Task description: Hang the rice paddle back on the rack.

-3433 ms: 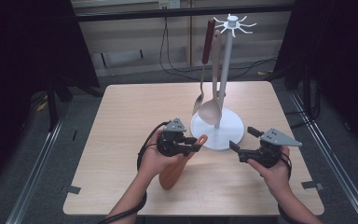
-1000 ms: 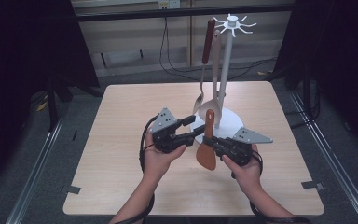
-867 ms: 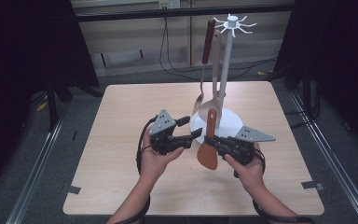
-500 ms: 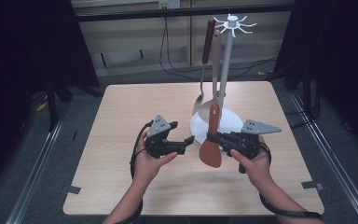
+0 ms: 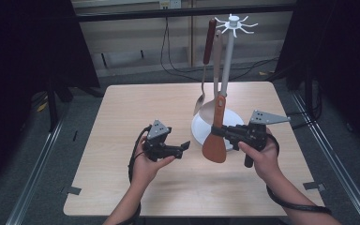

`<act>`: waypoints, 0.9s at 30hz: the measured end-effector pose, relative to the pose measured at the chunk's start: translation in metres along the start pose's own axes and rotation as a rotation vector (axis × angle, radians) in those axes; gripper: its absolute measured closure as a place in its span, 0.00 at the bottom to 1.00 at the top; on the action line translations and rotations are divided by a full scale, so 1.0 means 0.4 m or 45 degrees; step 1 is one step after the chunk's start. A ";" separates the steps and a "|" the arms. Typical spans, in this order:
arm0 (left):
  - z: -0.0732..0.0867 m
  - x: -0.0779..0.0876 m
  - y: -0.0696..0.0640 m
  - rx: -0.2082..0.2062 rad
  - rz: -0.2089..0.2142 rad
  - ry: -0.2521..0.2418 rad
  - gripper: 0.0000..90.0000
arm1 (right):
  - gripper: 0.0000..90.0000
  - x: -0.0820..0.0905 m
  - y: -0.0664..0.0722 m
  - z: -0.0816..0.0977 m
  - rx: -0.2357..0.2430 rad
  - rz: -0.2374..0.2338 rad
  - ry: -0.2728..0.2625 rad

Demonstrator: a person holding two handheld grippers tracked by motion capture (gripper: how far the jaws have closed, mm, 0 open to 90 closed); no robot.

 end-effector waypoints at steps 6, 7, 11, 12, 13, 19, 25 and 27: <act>0.008 0.004 0.003 -0.001 0.003 0.013 0.11 | 0.93 -0.005 0.001 -0.022 0.012 -0.026 -0.006; 0.011 0.006 0.006 -0.009 0.005 0.017 0.11 | 0.93 -0.008 -0.001 -0.033 0.012 -0.030 -0.004; 0.019 0.008 0.012 -0.009 -0.002 0.028 0.10 | 0.93 -0.012 0.000 -0.053 0.006 -0.046 -0.010; 0.021 0.009 0.014 -0.010 -0.010 0.034 0.10 | 0.92 -0.013 -0.002 -0.060 0.000 -0.048 -0.020; 0.022 0.008 0.014 -0.005 -0.008 0.028 0.10 | 0.93 -0.014 -0.003 -0.066 -0.004 -0.051 -0.026; 0.023 0.006 0.012 -0.013 -0.003 0.034 0.10 | 0.93 -0.015 -0.009 -0.103 0.010 -0.060 -0.035; 0.030 0.002 0.011 -0.019 -0.004 0.051 0.10 | 0.93 -0.022 -0.016 -0.144 0.022 -0.073 -0.032; 0.030 0.003 0.010 -0.017 -0.001 0.051 0.10 | 0.93 -0.026 -0.021 -0.157 0.023 -0.077 -0.034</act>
Point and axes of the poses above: each handheld gripper's, and its own axes: x roughly backward along the jaws, z roughly out of its underside, y roughly to its left, the point moved 8 cm from there along -x, roughly forward along the jaws, and after that the axes turned 15 degrees about -y, right-handed, at the moved point
